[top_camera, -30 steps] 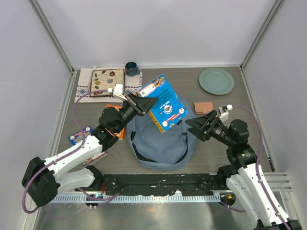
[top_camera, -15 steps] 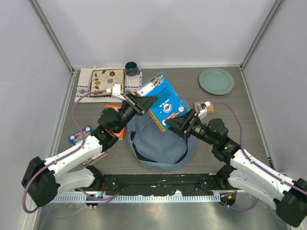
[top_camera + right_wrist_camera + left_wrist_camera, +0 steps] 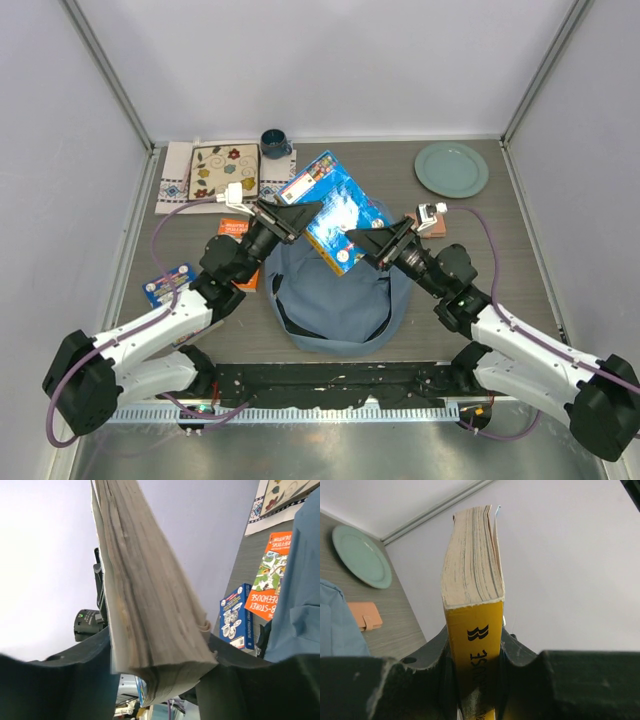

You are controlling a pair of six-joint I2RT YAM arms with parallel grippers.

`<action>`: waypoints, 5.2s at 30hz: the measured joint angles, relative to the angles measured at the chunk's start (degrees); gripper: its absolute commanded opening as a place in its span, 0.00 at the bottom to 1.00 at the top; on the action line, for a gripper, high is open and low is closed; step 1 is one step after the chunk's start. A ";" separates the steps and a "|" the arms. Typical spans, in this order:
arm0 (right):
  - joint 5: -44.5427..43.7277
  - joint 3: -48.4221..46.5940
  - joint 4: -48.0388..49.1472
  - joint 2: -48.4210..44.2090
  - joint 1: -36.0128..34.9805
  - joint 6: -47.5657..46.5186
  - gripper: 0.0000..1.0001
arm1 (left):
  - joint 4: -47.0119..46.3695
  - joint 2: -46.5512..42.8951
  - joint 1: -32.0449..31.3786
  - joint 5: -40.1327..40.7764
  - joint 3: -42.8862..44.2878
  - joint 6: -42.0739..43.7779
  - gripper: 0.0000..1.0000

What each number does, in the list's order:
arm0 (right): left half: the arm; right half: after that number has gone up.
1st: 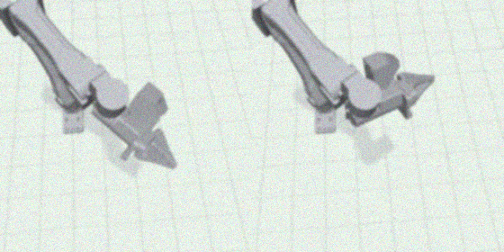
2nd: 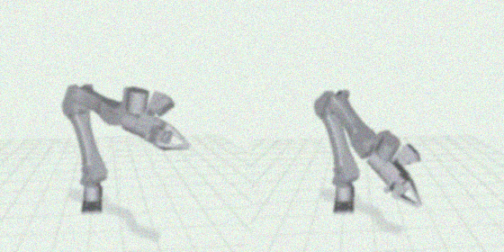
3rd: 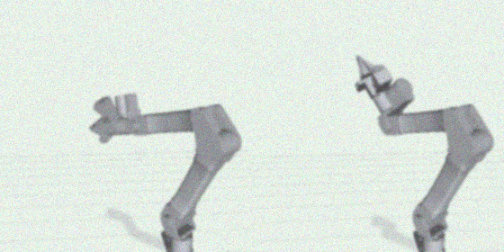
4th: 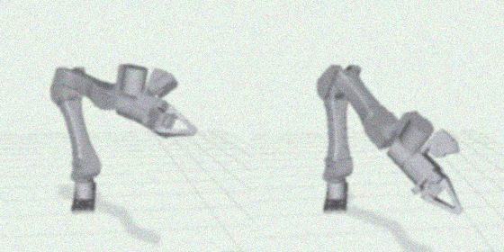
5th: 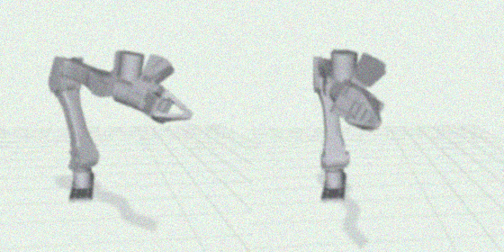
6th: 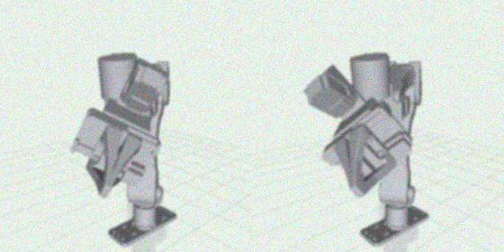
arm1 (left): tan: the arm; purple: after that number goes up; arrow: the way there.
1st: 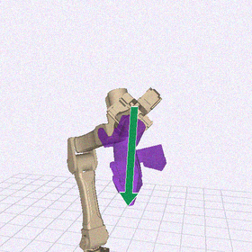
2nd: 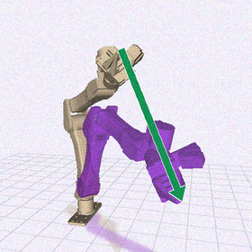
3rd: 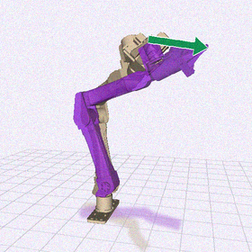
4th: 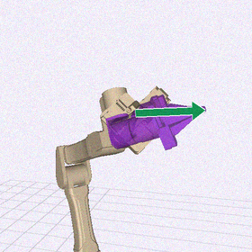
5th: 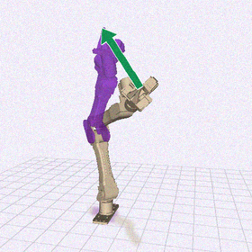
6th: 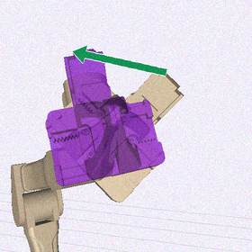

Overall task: Pack the student bag
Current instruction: Pick up the book from the center of the board, then adjust the student bag at the center of the board, then place the book in the student bag.

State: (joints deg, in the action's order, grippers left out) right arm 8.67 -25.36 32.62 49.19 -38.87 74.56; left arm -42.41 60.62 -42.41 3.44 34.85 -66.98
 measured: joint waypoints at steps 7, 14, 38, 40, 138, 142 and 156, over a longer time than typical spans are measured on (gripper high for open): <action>0.22 0.02 3.91 1.11 -0.90 0.70 0.10 | -1.03 -0.26 0.04 0.48 -0.94 -0.83 0.11; -3.39 -0.37 -8.41 -7.10 -1.64 -4.59 0.01 | 12.94 -4.50 -0.28 0.15 0.39 4.50 0.72; -27.71 -8.70 -57.96 -29.44 -1.44 -14.40 0.01 | 87.89 -10.88 -11.32 5.51 8.63 14.10 0.80; -27.69 -8.70 -58.21 -29.42 -1.44 -14.29 0.01 | 87.82 -10.71 -12.02 5.33 6.73 12.68 0.81; -36.37 -12.70 -83.17 -38.47 -1.44 -13.42 0.01 | 77.88 31.28 -13.51 -7.63 36.63 58.45 0.89; -36.54 -12.70 -83.56 -38.47 -1.44 -13.03 0.01 | 77.64 29.07 -13.88 -8.31 33.57 58.75 0.89; -36.52 -12.68 -83.52 -38.45 -1.44 -11.98 0.01 | 75.89 28.81 -15.78 -2.45 29.07 58.99 0.60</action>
State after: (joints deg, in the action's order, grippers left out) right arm -27.86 -38.04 -50.89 10.74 -40.32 62.59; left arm 33.47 89.43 -58.19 0.99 63.92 -7.99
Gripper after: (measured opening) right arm 0.314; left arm 0.753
